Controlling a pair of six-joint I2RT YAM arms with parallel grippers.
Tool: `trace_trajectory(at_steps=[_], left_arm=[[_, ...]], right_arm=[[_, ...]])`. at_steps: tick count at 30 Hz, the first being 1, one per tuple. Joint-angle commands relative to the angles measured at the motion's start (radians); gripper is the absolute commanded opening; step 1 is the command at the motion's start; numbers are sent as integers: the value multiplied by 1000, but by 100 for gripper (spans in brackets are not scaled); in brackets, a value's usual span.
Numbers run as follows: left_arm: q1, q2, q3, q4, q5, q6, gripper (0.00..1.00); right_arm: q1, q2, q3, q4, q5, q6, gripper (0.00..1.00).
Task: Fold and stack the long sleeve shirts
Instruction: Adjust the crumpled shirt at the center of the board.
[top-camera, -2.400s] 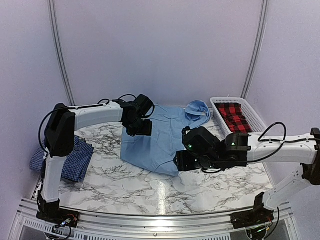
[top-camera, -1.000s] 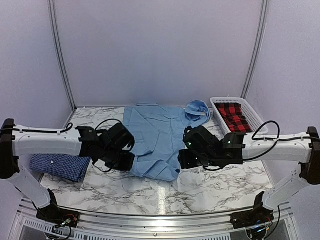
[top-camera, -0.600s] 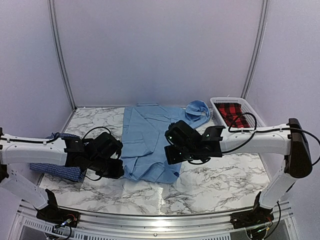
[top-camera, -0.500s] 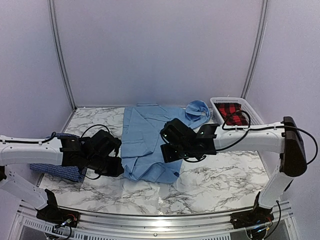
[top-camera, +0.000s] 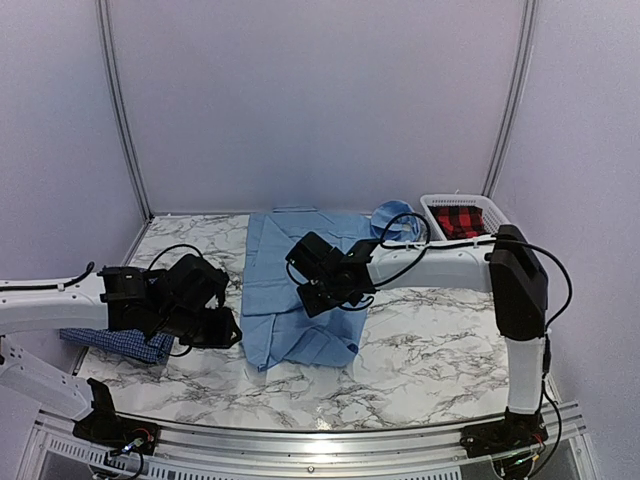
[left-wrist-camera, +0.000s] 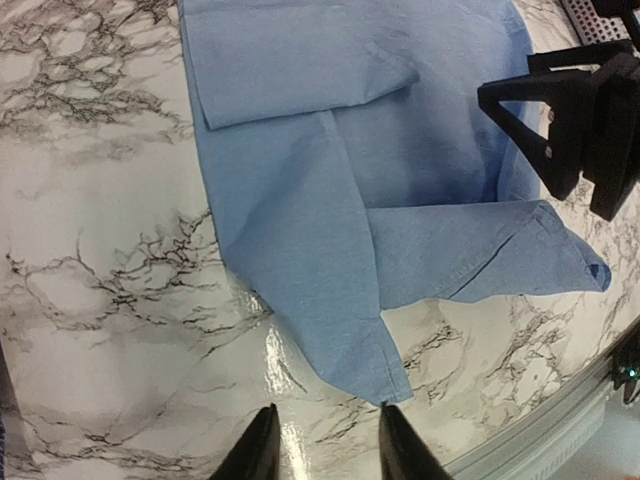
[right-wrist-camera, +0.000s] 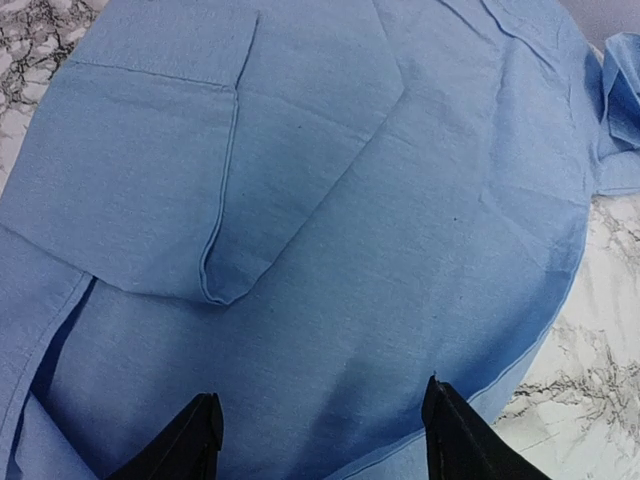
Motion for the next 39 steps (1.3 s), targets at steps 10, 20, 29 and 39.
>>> trace_trajectory(at_steps=[10,20,29,39], left_arm=[[-47,195,-30,132,24,-155,69],[-62,202,-137,238,66,-221,7],[-62,-28,-289,111,103,-238,0],[-62,-100,-316,28,169,-212,26]], right_arm=[[-8,-21,-93,-19,-66,-24,64],[-22,-199,-328,-59,-35,36,64],[-66,-452,-557,-102,-9,109,64],[68,-546,-511,-116,-41,231,63]])
